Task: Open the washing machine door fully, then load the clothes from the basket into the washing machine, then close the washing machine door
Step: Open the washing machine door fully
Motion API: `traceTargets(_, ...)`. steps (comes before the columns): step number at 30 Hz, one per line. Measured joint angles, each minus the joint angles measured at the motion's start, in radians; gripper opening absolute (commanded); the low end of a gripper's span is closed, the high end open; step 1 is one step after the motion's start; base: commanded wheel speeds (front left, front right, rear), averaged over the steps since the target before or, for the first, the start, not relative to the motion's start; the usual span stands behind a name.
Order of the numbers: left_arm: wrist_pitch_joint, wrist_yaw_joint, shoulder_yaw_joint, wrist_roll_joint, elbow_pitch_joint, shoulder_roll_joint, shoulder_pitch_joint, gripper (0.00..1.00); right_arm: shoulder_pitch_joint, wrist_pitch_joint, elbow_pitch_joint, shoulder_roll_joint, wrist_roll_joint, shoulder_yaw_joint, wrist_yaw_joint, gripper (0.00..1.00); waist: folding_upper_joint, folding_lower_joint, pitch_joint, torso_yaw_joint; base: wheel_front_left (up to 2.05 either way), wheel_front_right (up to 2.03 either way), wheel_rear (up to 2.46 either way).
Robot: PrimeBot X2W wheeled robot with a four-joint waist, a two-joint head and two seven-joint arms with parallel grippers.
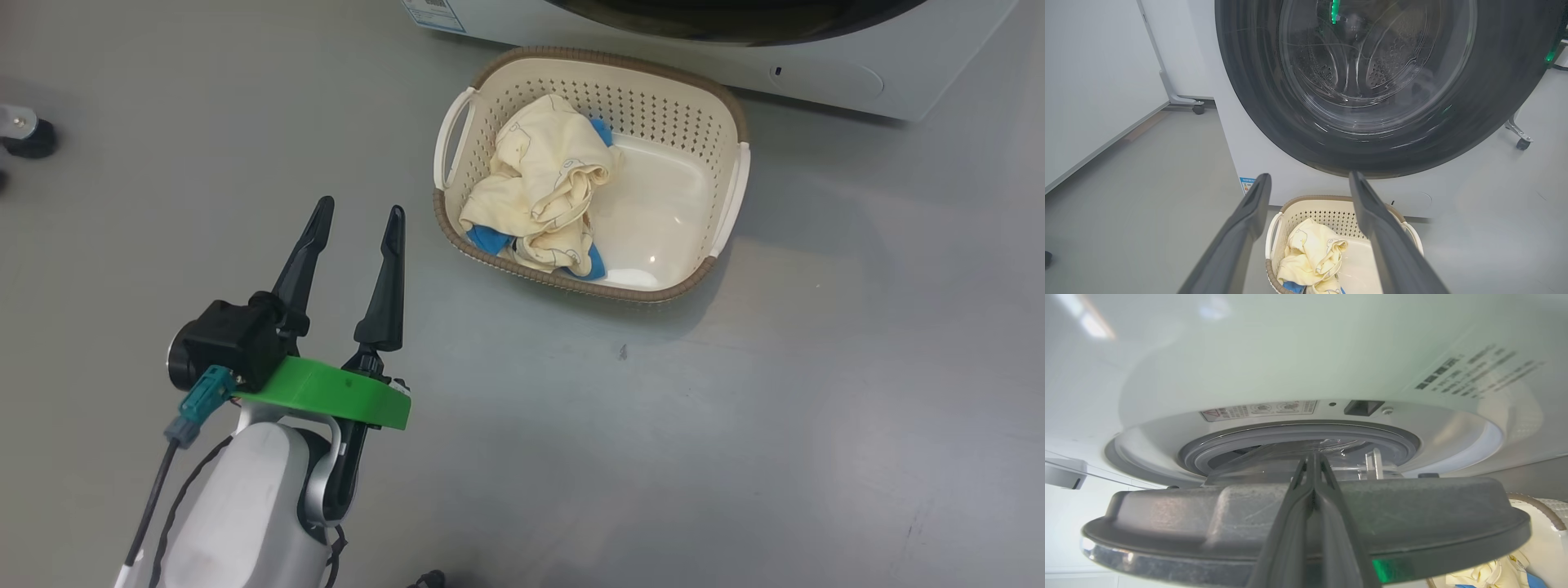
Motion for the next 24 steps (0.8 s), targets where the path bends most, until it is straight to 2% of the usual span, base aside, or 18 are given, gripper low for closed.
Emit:
traceTargets(7, 0.000, 0.000, 0.001, 0.006, 0.006, 0.000, 0.001, 1.00, 0.037, 0.050, 0.002, 0.021, 0.018, 0.007, 0.026, 0.00, 0.0000, 0.0000, -0.020, -0.014, 0.00, 0.00, 0.00)
traceTargets(21, 0.000, 0.000, 0.007, 0.021, 0.033, 0.000, 0.011, 1.00, 0.166, 0.138, -0.001, 0.081, 0.089, 0.010, 0.110, 0.00, 0.0000, 0.0000, -0.078, -0.029, 0.00, 0.00, 0.00)
traceTargets(24, 0.000, 0.000, 0.007, 0.026, 0.038, 0.000, 0.021, 1.00, 0.186, 0.138, -0.003, 0.086, 0.097, 0.008, 0.116, 0.00, 0.0000, 0.0000, -0.090, -0.032, 0.00, 0.00, 0.00)
